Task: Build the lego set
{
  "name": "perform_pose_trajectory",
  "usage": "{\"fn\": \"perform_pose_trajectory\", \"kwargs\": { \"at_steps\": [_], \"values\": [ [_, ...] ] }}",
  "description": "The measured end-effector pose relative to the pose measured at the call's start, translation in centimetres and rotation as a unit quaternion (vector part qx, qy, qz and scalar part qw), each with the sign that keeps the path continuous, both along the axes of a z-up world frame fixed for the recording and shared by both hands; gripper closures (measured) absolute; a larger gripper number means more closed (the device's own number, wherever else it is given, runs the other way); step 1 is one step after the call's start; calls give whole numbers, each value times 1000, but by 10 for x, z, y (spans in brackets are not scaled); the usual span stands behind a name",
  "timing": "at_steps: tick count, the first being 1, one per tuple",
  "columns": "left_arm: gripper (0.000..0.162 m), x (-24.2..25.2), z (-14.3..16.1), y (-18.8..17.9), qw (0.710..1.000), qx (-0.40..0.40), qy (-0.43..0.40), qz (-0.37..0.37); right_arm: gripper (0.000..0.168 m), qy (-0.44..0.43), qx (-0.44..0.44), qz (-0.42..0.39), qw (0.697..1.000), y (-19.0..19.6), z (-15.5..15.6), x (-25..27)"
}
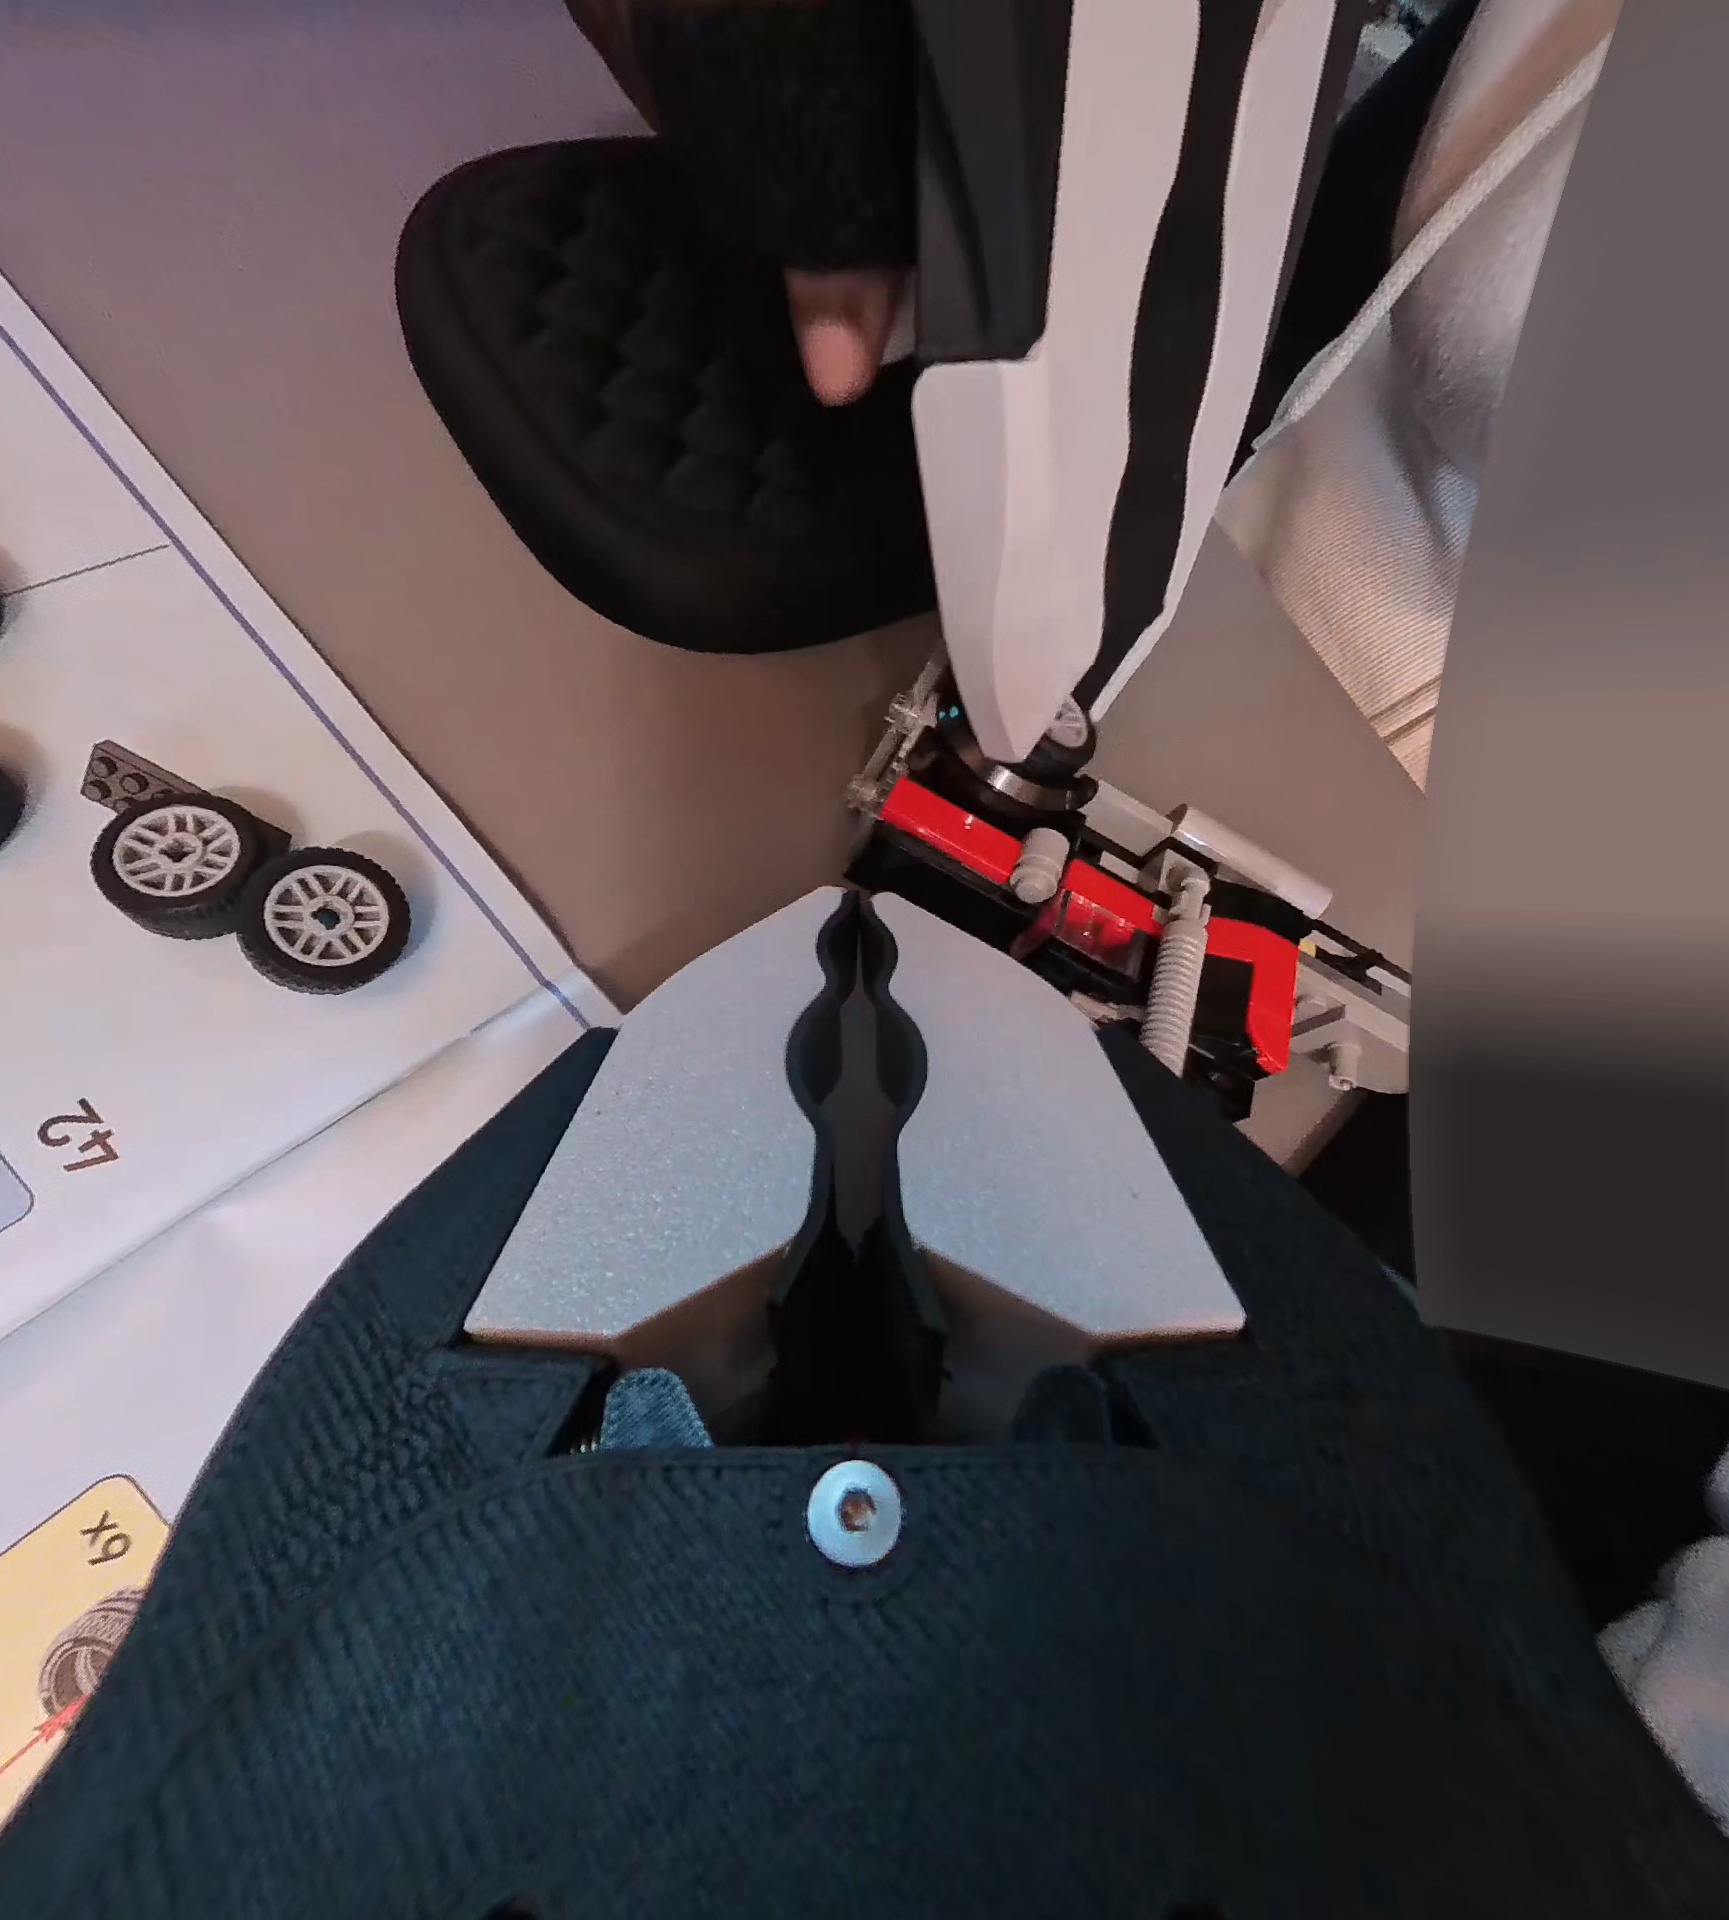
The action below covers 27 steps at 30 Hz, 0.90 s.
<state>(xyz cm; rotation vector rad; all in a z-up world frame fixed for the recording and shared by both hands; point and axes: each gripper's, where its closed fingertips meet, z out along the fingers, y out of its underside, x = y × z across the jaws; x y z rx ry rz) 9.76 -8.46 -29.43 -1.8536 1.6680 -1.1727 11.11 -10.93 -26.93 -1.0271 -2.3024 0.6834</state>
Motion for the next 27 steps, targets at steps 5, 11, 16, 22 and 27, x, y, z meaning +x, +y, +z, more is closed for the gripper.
{"fn": "perform_pose_trajectory", "kwargs": {
  "at_steps": [5,11,16,22,27],
  "values": [
    [161,0,-2,-3,1000,6,4,-10,147,-9,11,6,1000,1,0,0],
    [161,0,-5,-6,1000,3,14,-21,147,14,29,3,999,5,0,2],
    [161,0,-6,-7,999,-3,19,-26,147,23,-28,-17,999,6,0,2],
    [161,0,-2,-5,1000,-1,5,-18,147,15,-69,-25,997,8,0,1],
    [149,0,9,-2,999,-41,-30,8,147,16,-29,-28,999,12,-1,3]
  ]
}}
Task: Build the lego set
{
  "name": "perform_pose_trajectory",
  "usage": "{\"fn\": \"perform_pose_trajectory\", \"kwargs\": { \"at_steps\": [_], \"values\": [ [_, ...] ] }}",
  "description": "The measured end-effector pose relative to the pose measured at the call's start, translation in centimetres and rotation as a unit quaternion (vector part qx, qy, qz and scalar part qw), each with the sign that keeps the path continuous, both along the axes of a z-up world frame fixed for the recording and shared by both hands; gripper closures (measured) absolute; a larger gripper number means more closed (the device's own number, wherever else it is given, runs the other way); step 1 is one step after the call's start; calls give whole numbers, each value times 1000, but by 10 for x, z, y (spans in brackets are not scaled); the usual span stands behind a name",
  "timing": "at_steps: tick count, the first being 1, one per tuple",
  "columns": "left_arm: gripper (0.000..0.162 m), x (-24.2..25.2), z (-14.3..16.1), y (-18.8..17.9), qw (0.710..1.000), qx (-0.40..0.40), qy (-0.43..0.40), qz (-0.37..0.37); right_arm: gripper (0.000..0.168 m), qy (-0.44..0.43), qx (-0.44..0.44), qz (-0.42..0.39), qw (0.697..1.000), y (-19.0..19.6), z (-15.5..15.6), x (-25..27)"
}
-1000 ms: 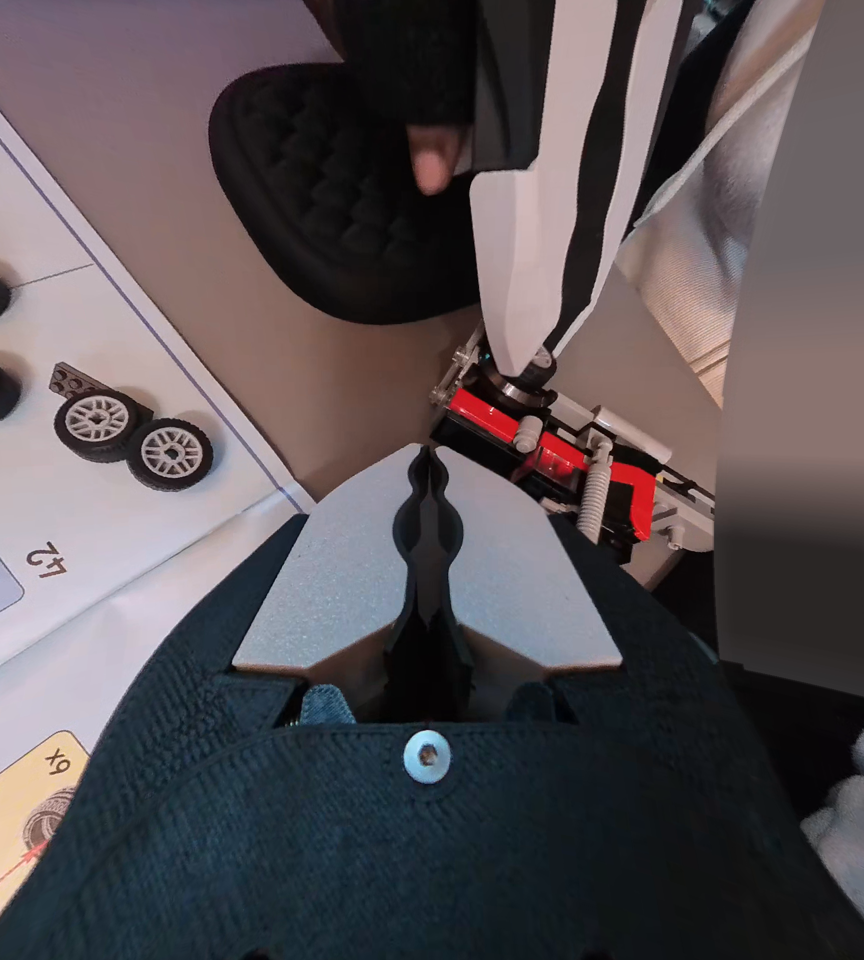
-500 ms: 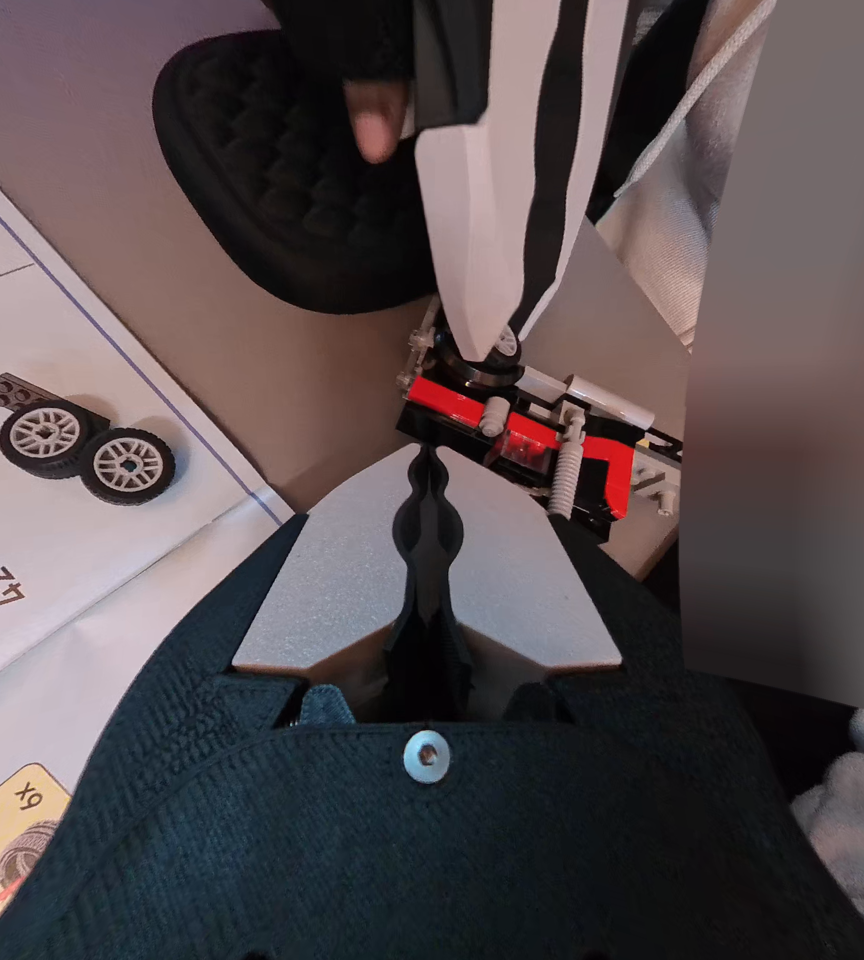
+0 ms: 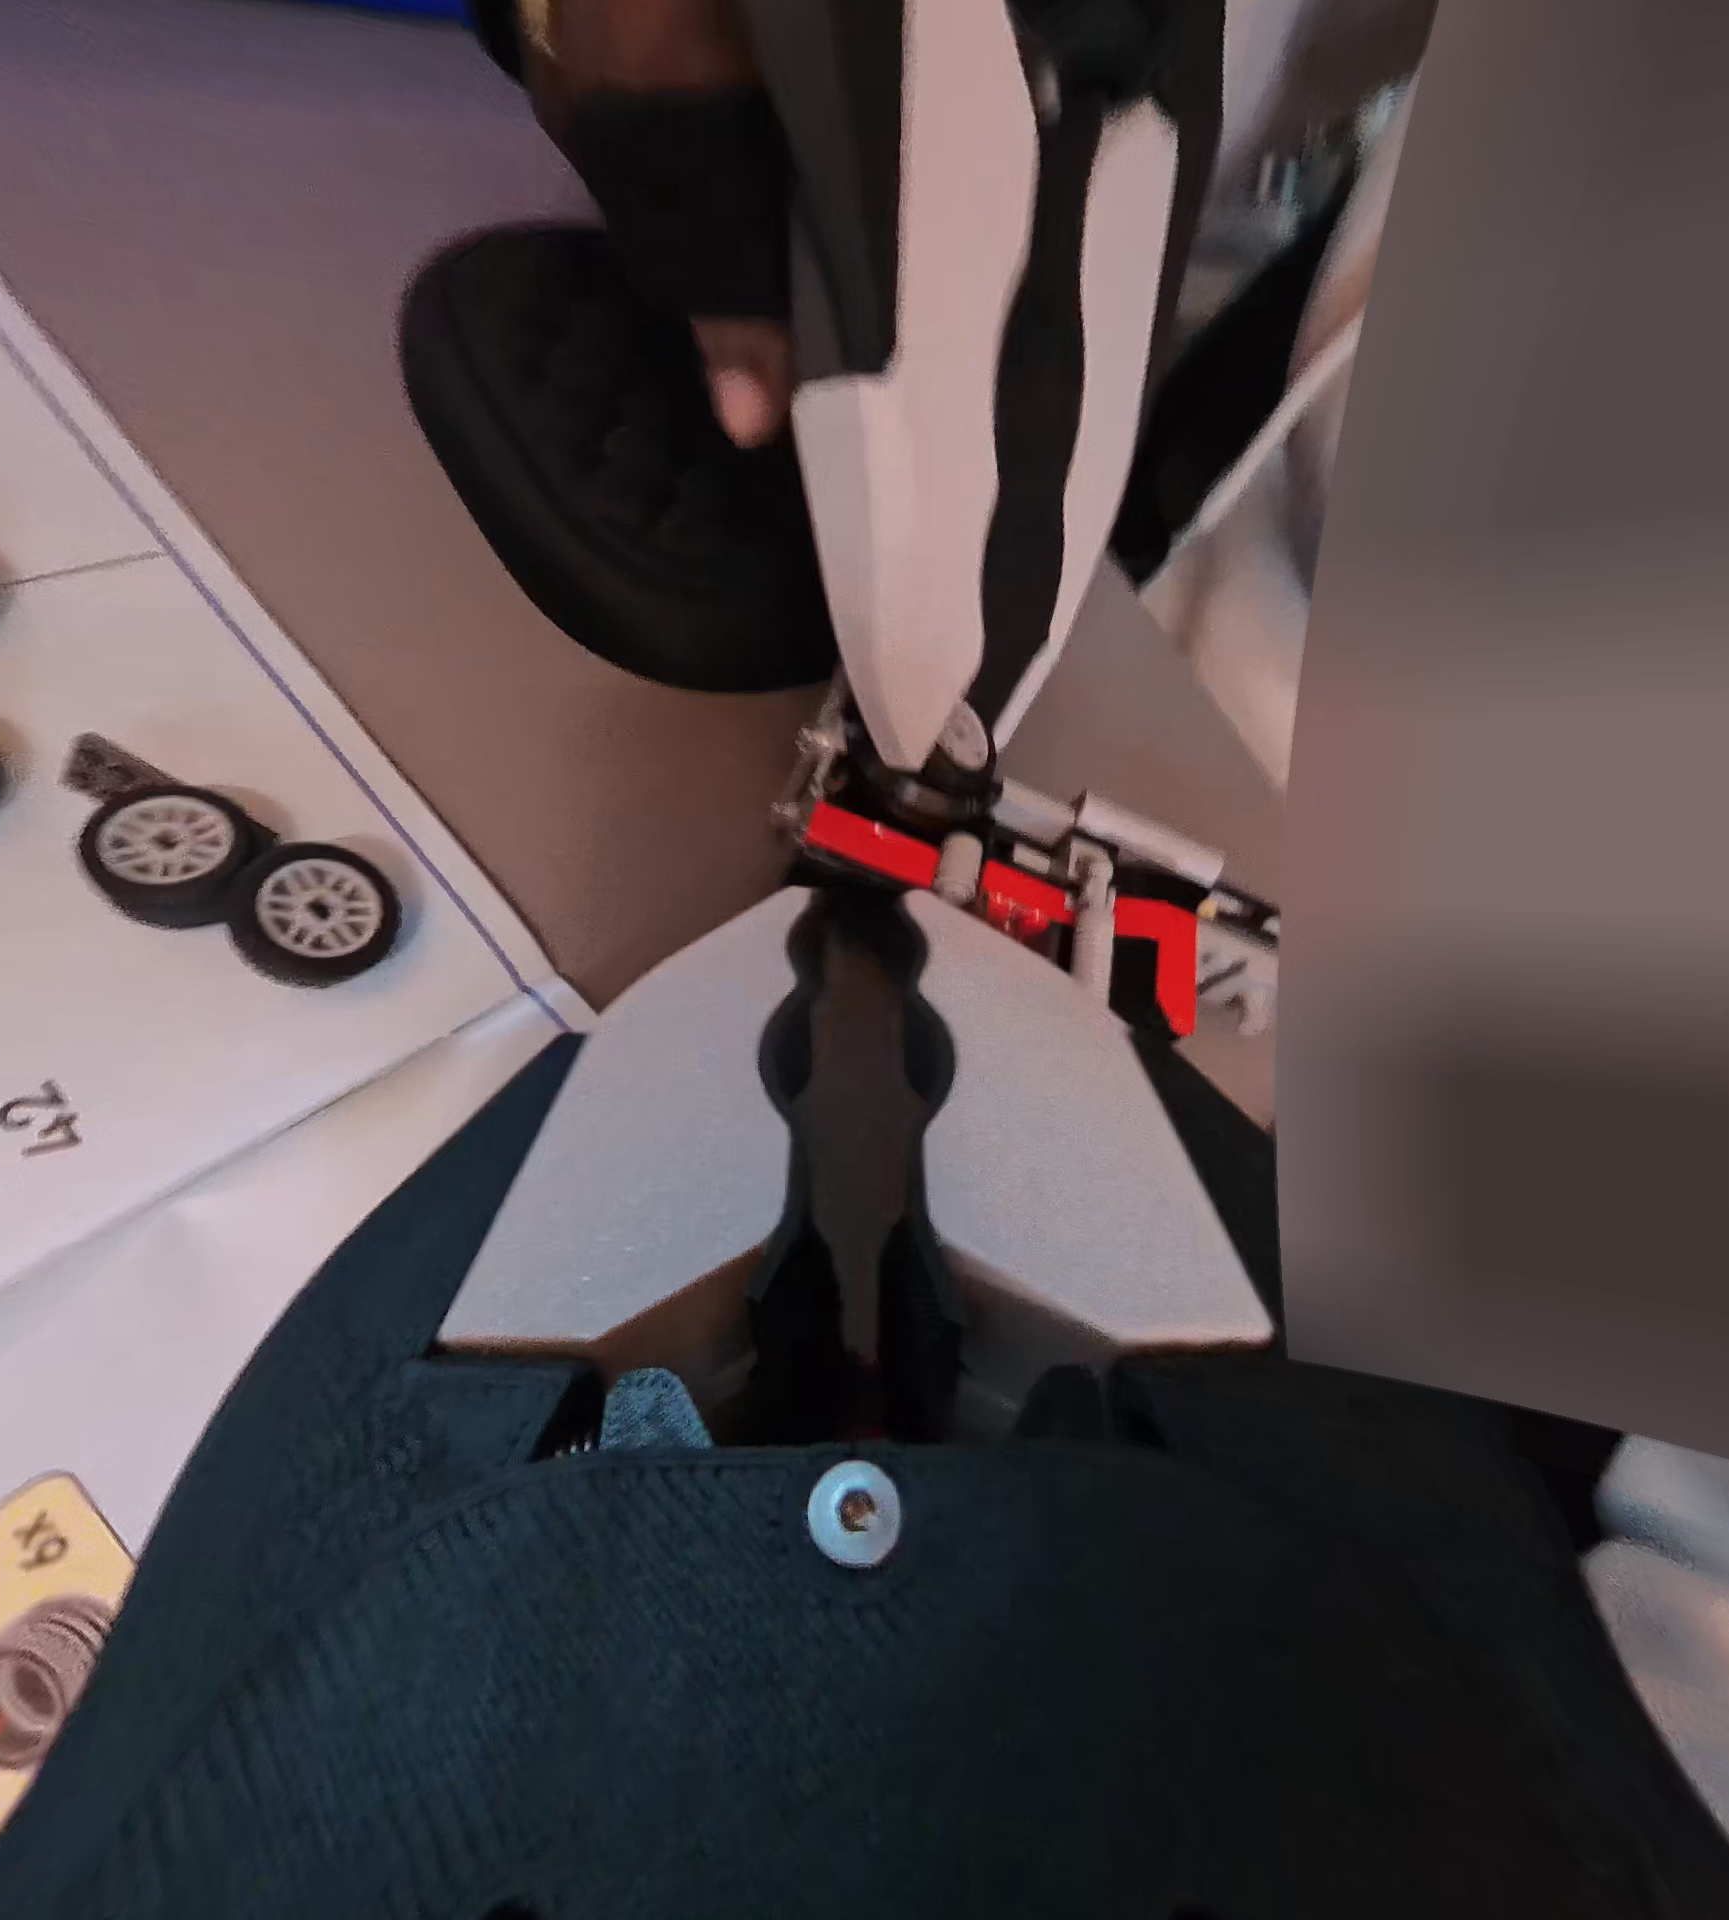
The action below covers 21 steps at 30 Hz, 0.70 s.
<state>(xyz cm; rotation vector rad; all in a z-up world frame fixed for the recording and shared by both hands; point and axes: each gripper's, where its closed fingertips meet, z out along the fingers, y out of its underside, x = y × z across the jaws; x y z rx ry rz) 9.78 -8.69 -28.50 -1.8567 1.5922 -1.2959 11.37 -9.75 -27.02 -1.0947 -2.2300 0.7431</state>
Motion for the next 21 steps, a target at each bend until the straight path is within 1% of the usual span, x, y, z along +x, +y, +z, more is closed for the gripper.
{"fn": "perform_pose_trajectory", "kwargs": {
  "at_steps": [1,2,3,4,6,8,11,12,16,21],
  "values": [
    [126,1,9,2,999,-33,-28,17,147,0,-3,-3,1000,0,0,0],
    [117,2,19,2,995,-73,-55,30,147,-1,-6,-4,1000,0,0,0],
    [114,3,25,3,992,-100,-65,41,147,-1,-9,-5,1000,0,0,0],
    [111,4,25,5,991,-106,-59,56,147,-1,-13,-5,1000,1,0,-1],
    [110,9,26,10,989,-110,-47,92,147,-4,-20,-9,1000,1,0,-1],
    [110,14,29,14,980,-132,-40,143,147,-4,-19,-10,1000,1,0,-2],
    [110,13,26,14,971,-141,-7,194,147,-1,-16,-11,1000,1,0,-3],
    [107,13,23,15,967,-146,5,207,147,0,-15,-11,1000,1,0,-3],
    [102,12,7,10,957,-164,70,229,147,5,-12,-12,1000,1,0,-3],
    [102,16,-1,4,951,-190,83,231,147,9,-4,-11,1000,1,0,-3]
  ]
}}
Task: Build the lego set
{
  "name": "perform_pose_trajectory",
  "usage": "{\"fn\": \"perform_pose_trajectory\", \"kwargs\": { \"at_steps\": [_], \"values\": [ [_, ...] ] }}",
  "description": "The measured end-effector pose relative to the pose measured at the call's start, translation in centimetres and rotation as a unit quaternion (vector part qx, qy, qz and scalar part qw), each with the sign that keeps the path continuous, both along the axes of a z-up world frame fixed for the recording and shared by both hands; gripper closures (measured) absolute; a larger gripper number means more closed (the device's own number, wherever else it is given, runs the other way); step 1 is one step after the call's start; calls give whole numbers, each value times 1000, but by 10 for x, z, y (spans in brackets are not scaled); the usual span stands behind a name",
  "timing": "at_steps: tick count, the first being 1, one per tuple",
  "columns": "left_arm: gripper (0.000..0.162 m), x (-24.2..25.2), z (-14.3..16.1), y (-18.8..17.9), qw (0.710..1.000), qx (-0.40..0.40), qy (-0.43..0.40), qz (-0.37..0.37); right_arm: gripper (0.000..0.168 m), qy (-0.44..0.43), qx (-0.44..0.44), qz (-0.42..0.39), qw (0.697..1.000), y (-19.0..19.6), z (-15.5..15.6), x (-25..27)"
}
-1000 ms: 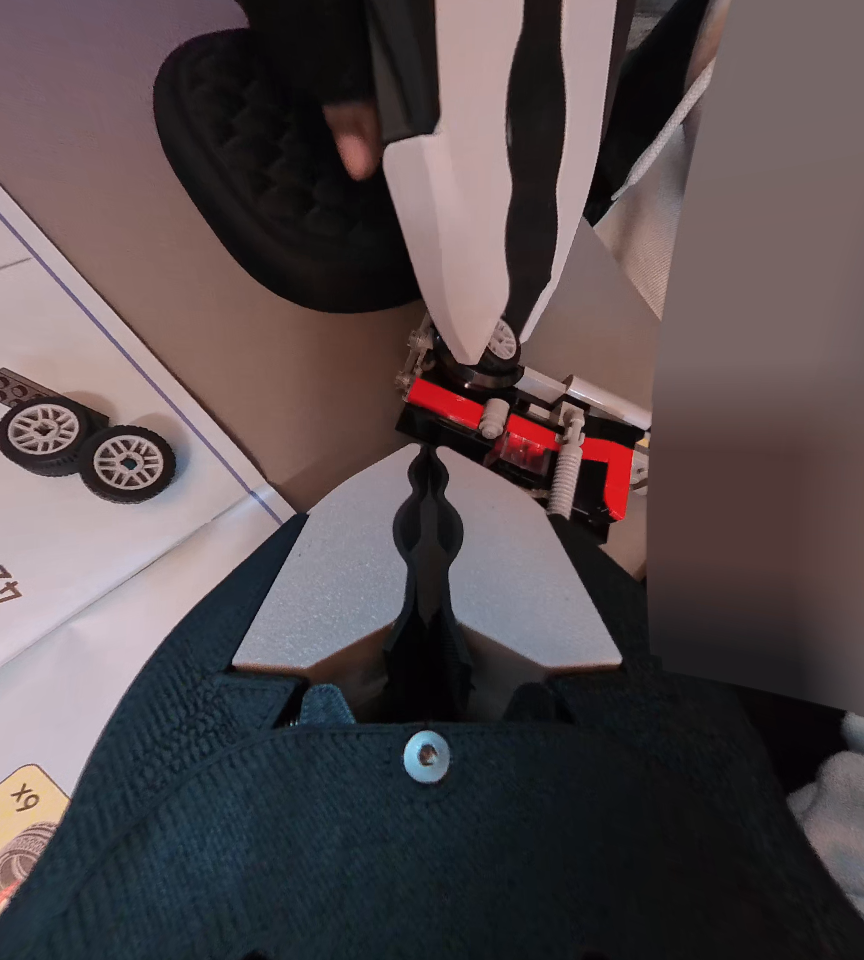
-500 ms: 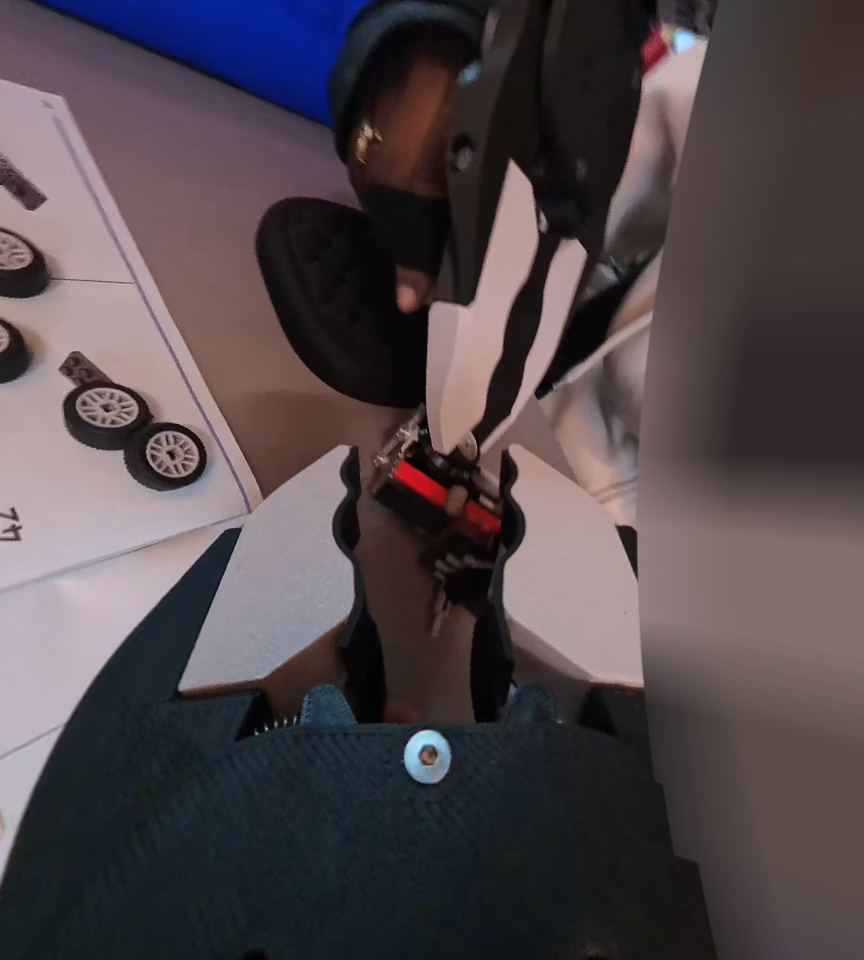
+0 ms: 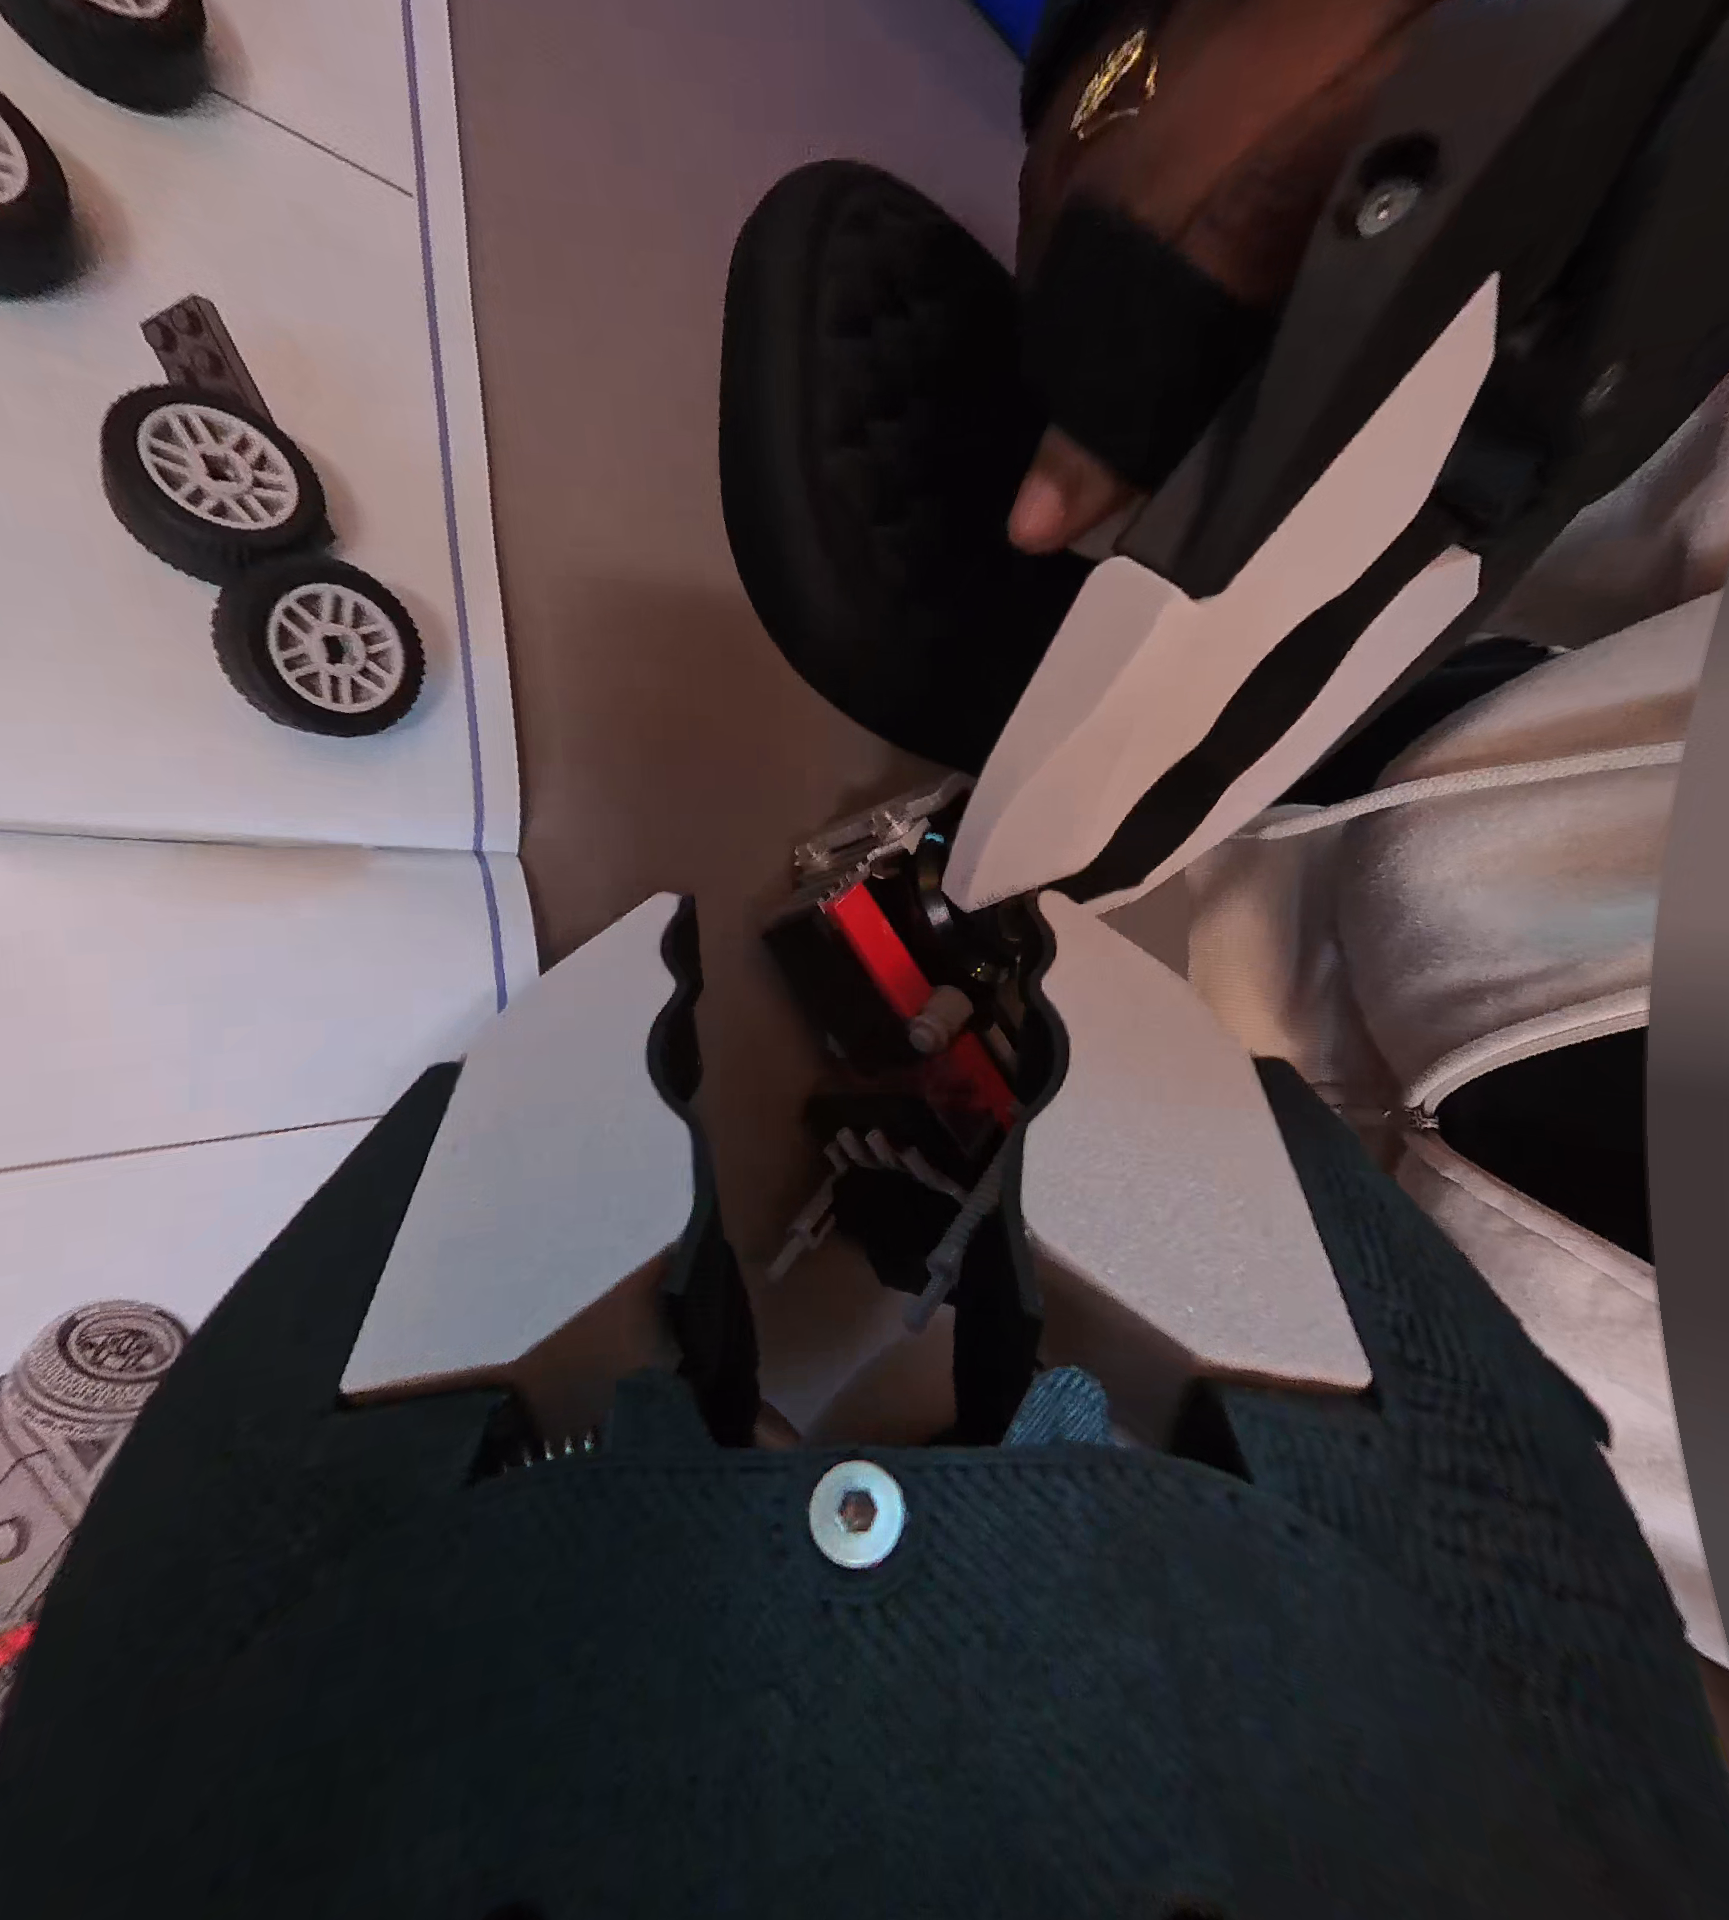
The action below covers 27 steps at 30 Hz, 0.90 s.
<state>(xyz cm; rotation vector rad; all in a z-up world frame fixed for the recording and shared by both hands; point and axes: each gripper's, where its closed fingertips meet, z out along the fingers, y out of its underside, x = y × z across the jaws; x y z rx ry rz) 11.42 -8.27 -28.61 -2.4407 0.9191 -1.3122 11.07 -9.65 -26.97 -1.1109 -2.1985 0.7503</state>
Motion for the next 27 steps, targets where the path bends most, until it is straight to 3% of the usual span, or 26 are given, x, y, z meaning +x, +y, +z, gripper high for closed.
{"fn": "perform_pose_trajectory", "kwargs": {
  "at_steps": [3,14,20,23,27],
  "values": [
    [114,4,2,-3,1000,-20,-20,-8,147,0,3,0,1000,0,0,1],
    [115,5,3,-4,998,-40,-43,-3,140,52,-16,-32,998,5,4,1],
    [115,5,3,-4,998,-40,-40,-6,159,90,7,-38,995,2,8,9],
    [115,5,3,-5,999,-42,-34,-8,160,97,21,-33,995,0,8,8],
    [115,5,3,-5,999,-42,-28,-9,161,82,-22,-46,995,0,8,8]
  ]
}}
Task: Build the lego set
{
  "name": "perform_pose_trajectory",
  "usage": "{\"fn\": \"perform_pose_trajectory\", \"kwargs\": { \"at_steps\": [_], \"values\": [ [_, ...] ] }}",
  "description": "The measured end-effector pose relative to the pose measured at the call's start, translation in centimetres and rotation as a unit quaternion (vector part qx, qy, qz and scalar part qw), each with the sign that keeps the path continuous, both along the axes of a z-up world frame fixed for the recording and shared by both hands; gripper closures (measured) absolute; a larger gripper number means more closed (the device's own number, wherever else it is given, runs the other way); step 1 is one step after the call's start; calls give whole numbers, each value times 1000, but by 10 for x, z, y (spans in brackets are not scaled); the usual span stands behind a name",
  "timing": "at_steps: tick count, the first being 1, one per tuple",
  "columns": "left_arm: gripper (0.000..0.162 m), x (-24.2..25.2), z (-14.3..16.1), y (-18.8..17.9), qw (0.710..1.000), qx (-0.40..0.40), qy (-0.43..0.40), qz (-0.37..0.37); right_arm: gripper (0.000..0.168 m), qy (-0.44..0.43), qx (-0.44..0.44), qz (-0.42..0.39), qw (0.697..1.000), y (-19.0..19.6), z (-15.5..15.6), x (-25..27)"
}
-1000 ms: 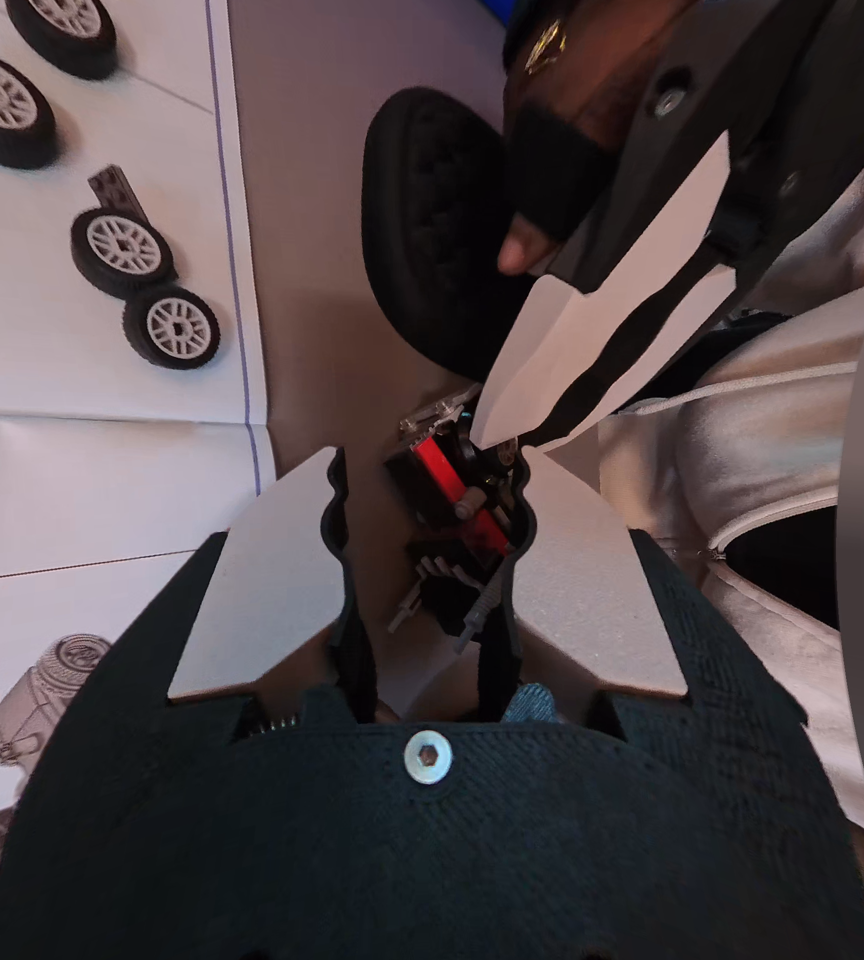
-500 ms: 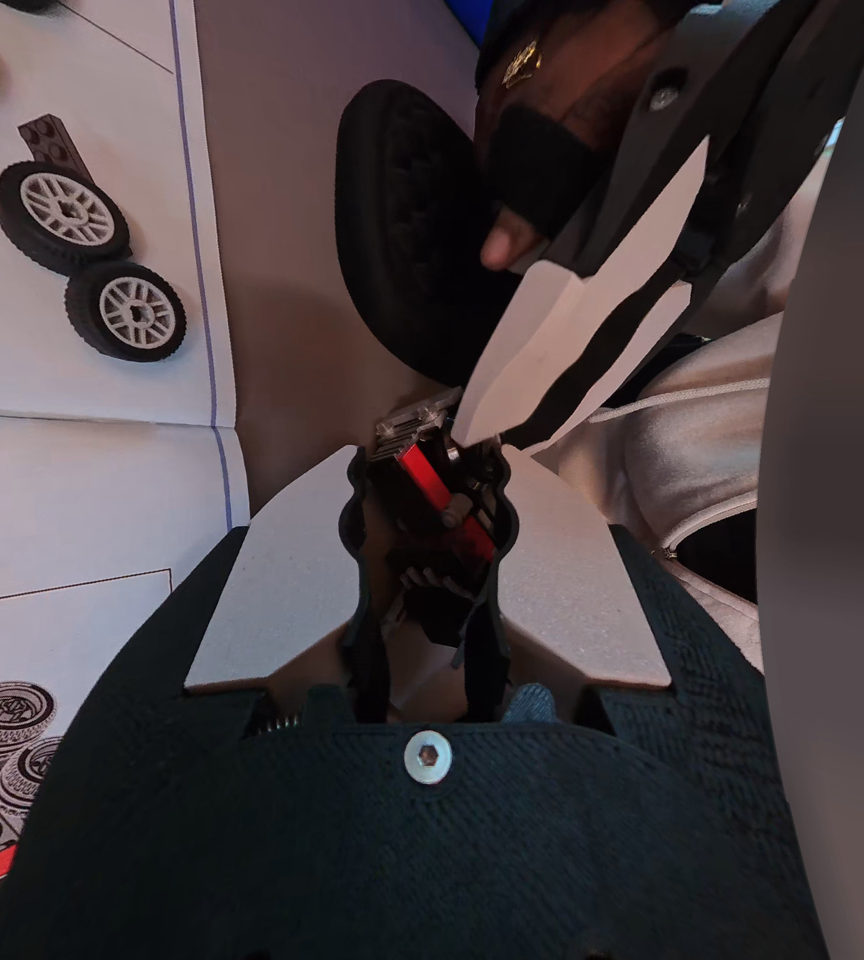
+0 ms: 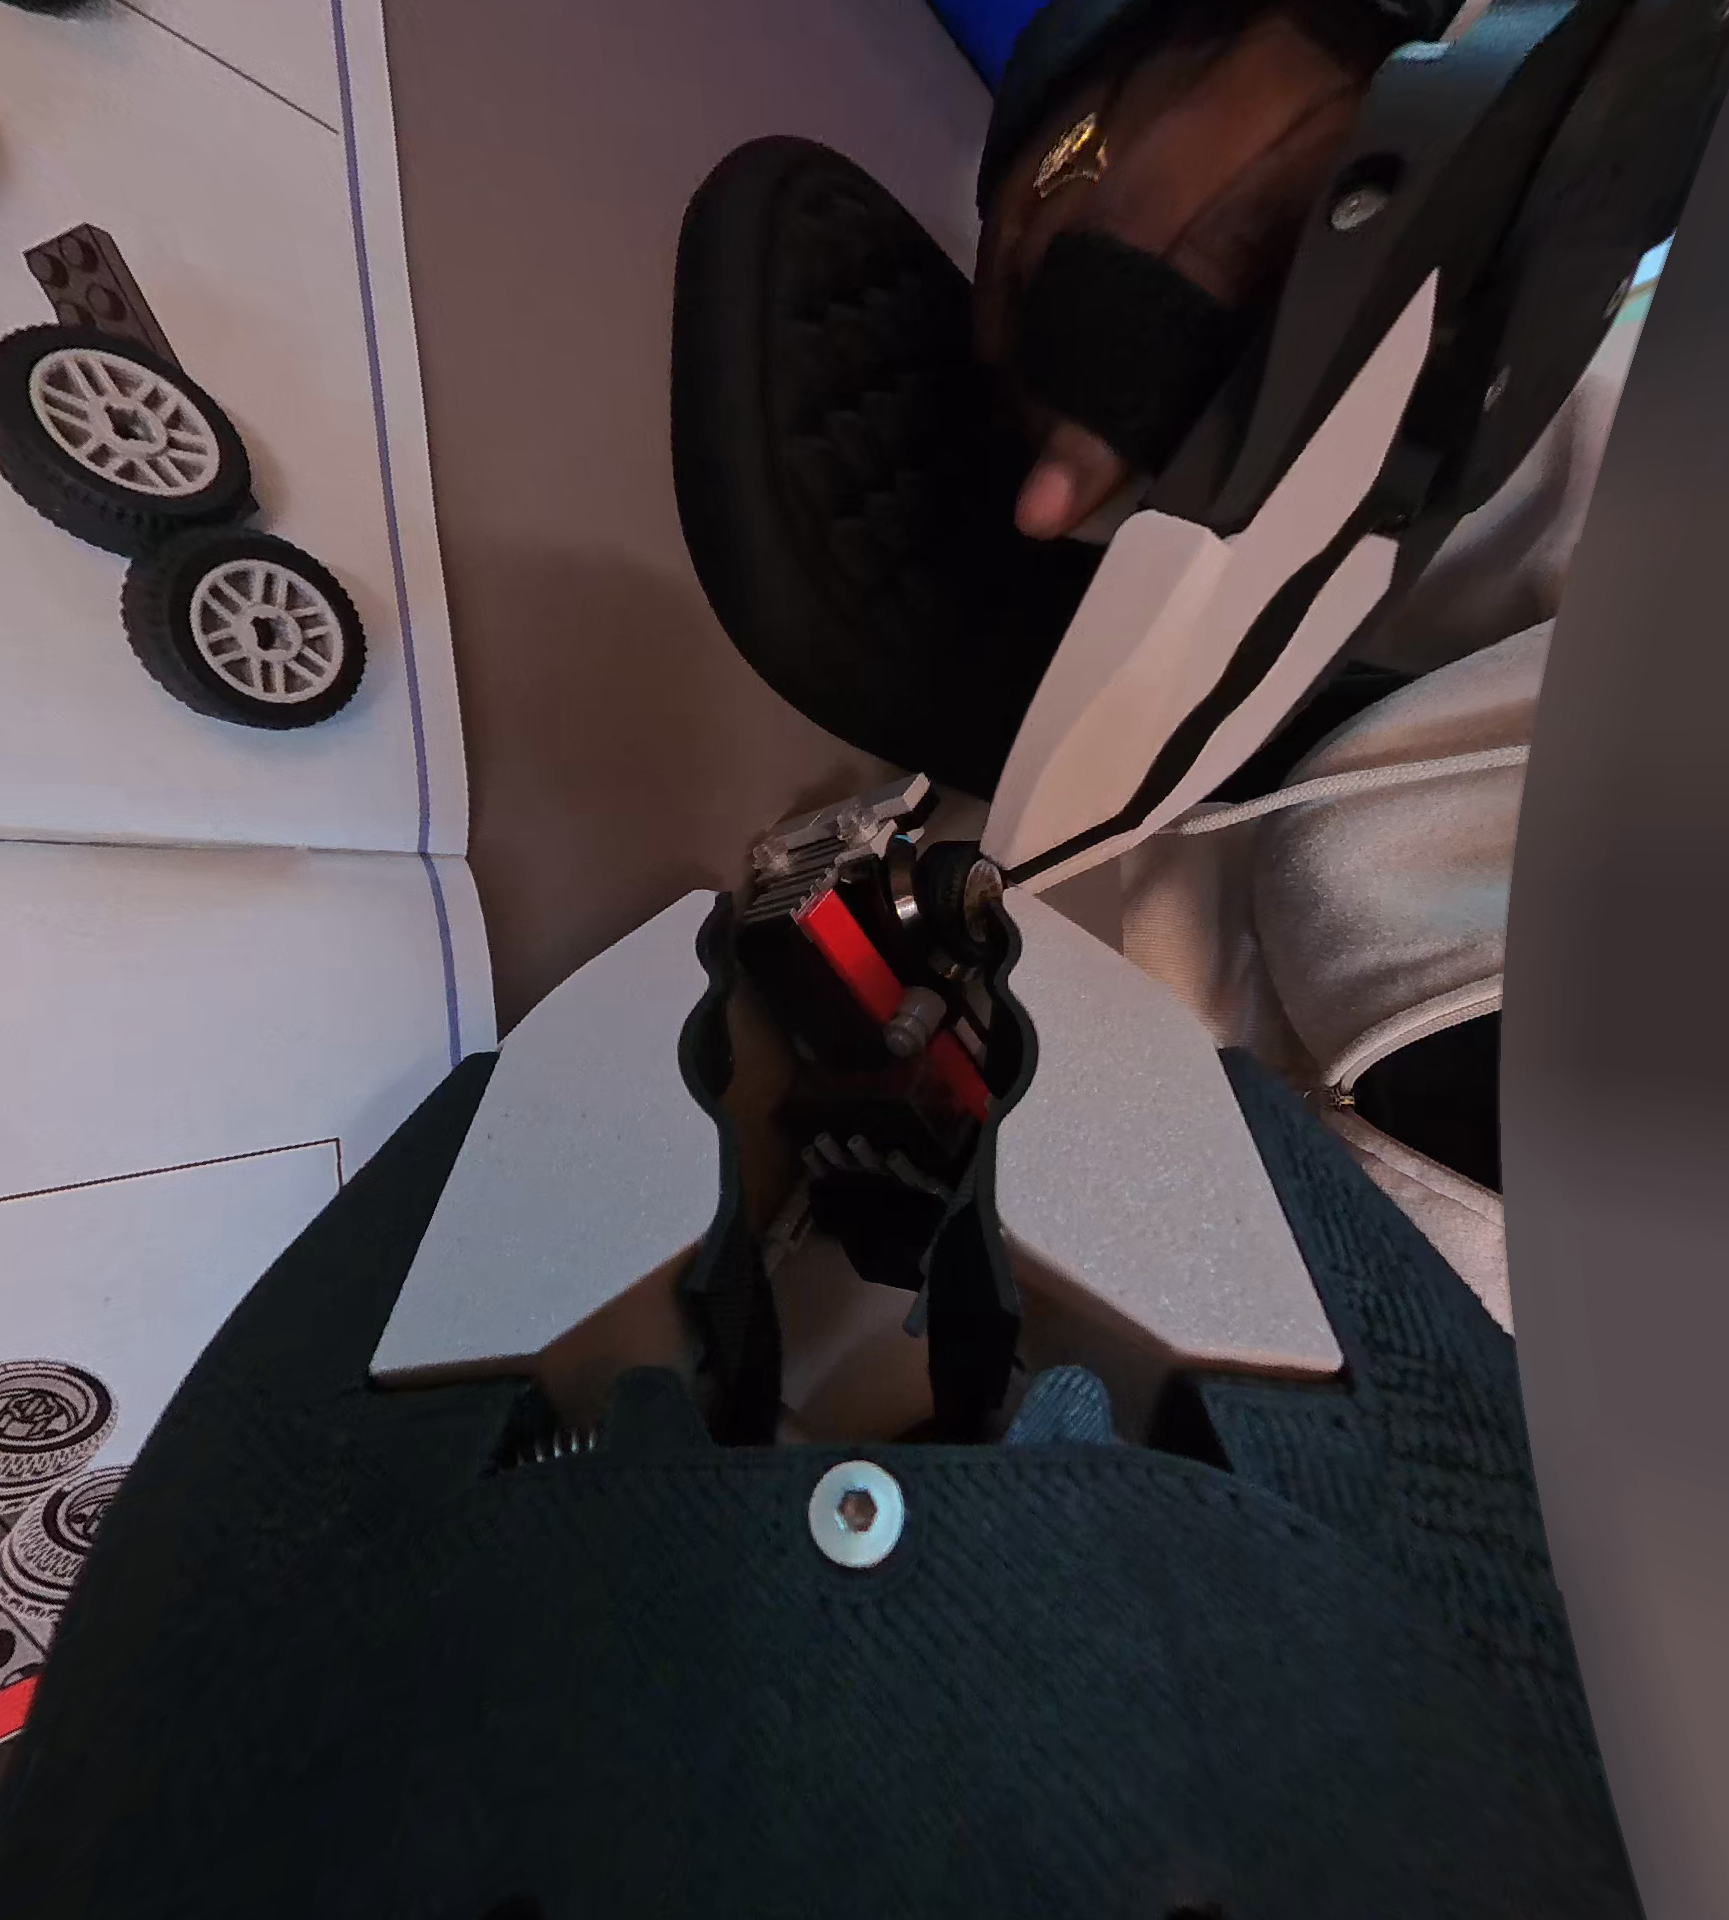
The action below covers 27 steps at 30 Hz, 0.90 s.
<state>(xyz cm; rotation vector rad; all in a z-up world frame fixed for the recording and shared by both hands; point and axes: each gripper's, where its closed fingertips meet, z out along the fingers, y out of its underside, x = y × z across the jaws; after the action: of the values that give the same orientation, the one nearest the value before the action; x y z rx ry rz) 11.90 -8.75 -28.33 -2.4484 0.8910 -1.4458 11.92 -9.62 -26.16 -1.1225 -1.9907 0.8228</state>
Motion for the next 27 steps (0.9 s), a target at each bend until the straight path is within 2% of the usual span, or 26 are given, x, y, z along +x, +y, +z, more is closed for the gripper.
{"fn": "perform_pose_trajectory", "kwargs": {
  "at_steps": [6,8,21,27],
  "values": [
    [116,0,0,0,1000,2,0,3,162,-34,-68,-20,997,0,0,0],
    [116,1,1,0,1000,4,-1,2,167,-37,-80,-31,996,2,0,-1],
    [116,2,1,-2,1000,15,1,-7,168,-30,-22,-29,999,0,-1,-1],
    [116,2,1,-2,1000,14,4,-8,168,-44,-75,-37,996,0,-1,0]
  ]
}}
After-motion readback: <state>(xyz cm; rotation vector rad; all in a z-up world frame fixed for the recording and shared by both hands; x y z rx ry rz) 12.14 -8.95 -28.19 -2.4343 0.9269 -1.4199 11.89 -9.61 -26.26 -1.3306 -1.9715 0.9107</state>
